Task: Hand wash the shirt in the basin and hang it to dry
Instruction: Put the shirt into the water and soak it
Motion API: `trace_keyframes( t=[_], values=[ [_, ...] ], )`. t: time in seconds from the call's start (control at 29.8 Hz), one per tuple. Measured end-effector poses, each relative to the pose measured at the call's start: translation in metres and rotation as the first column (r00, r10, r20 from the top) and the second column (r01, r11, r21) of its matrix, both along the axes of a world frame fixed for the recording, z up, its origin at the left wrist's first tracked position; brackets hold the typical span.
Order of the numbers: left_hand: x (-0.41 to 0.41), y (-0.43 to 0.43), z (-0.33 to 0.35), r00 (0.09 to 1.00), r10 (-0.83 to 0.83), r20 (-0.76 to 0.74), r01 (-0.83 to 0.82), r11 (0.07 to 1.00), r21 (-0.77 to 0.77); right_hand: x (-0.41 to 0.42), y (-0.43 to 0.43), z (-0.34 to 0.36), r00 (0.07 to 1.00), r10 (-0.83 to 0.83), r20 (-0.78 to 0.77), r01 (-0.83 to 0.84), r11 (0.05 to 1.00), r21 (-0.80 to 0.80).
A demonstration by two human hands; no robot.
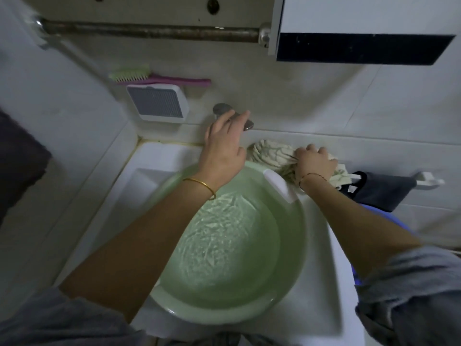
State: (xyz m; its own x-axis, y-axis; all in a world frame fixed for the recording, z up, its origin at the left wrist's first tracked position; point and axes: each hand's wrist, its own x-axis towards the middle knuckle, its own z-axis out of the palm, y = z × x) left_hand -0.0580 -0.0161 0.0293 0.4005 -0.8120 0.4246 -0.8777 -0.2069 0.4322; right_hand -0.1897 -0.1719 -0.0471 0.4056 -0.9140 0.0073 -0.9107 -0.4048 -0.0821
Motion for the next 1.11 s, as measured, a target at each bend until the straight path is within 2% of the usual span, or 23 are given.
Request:
trace_keyframes(
  t=[0.07, 0.13, 0.3, 0.44, 0.5, 0.57, 0.64, 0.77, 0.87, 0.94, 1.01, 1.11],
  values=[
    [0.0, 0.005, -0.003, 0.999, 0.009, 0.031, -0.006, 0.995, -0.099, -0.007, 0.0, 0.007, 0.986, -0.043, 0.161, 0.047, 0.999, -0.023],
    [-0.002, 0.008, -0.006, 0.999, -0.017, 0.032, 0.022, 0.991, -0.135, -0.014, 0.002, 0.018, 0.944, -0.03, 0.329, 0.06, 0.995, -0.079],
    [-0.012, 0.013, 0.001, 0.993, -0.114, -0.006, 0.112, 0.984, -0.136, -0.019, 0.031, 0.067, 0.712, 0.157, 0.685, 0.066, 0.955, -0.289],
    [-0.016, 0.026, 0.023, 0.986, -0.132, -0.107, 0.105, 0.969, -0.224, -0.015, 0.074, 0.113, 0.522, 0.364, 0.771, 0.096, 0.874, -0.477],
    [-0.015, 0.036, 0.034, 0.995, -0.075, -0.071, 0.051, 0.955, -0.294, -0.014, 0.093, 0.132, 0.497, 0.439, 0.749, 0.051, 0.847, -0.53],
    [-0.01, 0.049, 0.039, 0.997, -0.005, -0.075, -0.018, 0.953, -0.304, -0.011, 0.11, 0.142, 0.544, 0.463, 0.7, -0.072, 0.856, -0.511],
    [0.001, 0.068, 0.029, 0.997, 0.052, -0.062, -0.065, 0.972, -0.225, -0.007, 0.123, 0.135, 0.631, 0.458, 0.626, -0.234, 0.882, -0.41],
    [0.018, 0.108, -0.017, 0.987, 0.098, -0.126, -0.078, 0.985, 0.151, 0.003, 0.142, 0.081, 0.77, 0.423, 0.477, -0.45, 0.891, -0.064],
    [0.015, 0.125, -0.045, 0.978, 0.142, -0.152, -0.087, 0.944, 0.319, 0.009, 0.154, 0.044, 0.827, 0.384, 0.41, -0.459, 0.883, 0.1],
    [0.012, 0.126, -0.056, 0.978, 0.188, -0.093, -0.137, 0.907, 0.398, 0.012, 0.154, 0.031, 0.868, 0.379, 0.322, -0.452, 0.871, 0.194],
    [0.007, 0.125, -0.062, 0.974, 0.228, -0.008, -0.19, 0.831, 0.523, 0.013, 0.15, 0.024, 0.901, 0.39, 0.191, -0.432, 0.85, 0.3],
    [0.002, 0.124, -0.072, 0.98, 0.186, 0.075, -0.194, 0.776, 0.601, 0.006, 0.144, 0.011, 0.914, 0.379, 0.143, -0.405, 0.854, 0.327]
  ],
)
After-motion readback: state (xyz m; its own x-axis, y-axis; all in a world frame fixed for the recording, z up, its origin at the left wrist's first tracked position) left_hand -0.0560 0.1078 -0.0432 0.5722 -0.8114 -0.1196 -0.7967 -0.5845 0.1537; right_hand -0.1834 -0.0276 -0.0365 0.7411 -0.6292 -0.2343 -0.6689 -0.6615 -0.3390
